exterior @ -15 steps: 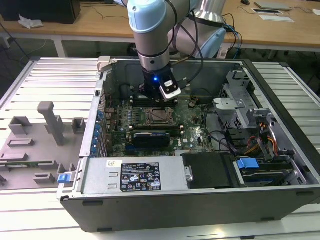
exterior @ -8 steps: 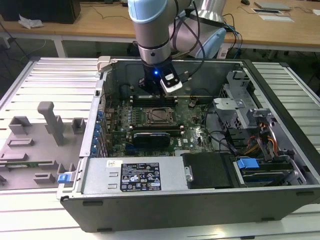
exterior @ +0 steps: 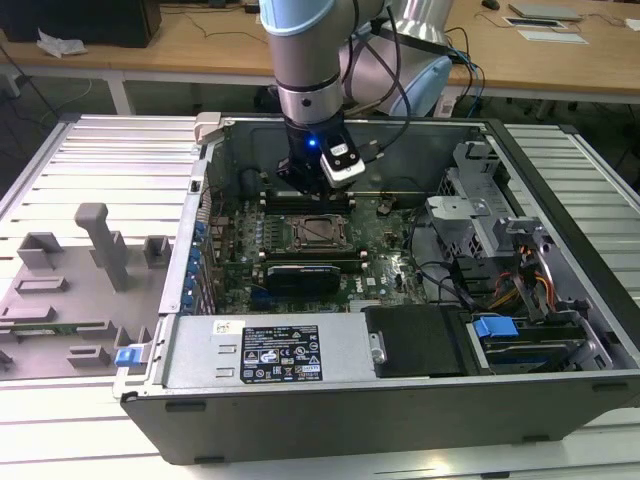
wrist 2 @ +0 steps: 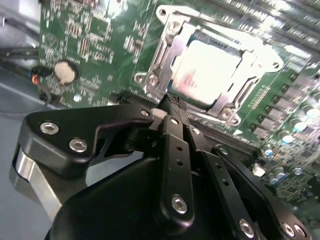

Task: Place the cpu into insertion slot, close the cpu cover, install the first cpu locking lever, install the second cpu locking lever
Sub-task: 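Install the first cpu locking lever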

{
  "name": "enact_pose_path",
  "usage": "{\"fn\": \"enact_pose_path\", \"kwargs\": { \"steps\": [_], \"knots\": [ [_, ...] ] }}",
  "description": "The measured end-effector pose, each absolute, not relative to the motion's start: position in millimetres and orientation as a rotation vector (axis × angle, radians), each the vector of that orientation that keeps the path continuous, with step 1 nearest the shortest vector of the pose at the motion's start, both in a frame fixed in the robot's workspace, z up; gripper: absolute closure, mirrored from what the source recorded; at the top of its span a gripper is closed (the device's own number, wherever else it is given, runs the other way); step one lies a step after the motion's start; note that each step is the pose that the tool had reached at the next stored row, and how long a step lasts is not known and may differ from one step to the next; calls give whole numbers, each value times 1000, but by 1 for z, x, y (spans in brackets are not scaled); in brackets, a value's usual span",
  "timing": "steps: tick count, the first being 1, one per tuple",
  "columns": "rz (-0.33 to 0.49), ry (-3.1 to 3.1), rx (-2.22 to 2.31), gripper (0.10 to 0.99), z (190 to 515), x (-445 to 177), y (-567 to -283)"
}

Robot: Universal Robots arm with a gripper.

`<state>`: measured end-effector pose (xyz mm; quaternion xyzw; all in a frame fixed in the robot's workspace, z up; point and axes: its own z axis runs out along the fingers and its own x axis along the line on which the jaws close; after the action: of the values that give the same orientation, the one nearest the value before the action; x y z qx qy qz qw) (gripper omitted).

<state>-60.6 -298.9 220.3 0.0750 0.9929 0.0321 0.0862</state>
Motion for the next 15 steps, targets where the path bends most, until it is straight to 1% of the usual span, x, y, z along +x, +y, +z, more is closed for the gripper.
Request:
{"fn": "enact_pose_path", "kwargs": {
  "steps": [3,15],
  "knots": [
    [39,2973,230,980,220,-58,-299],
    [27,3078,239,980,220,-52,-299]
  ]
}}
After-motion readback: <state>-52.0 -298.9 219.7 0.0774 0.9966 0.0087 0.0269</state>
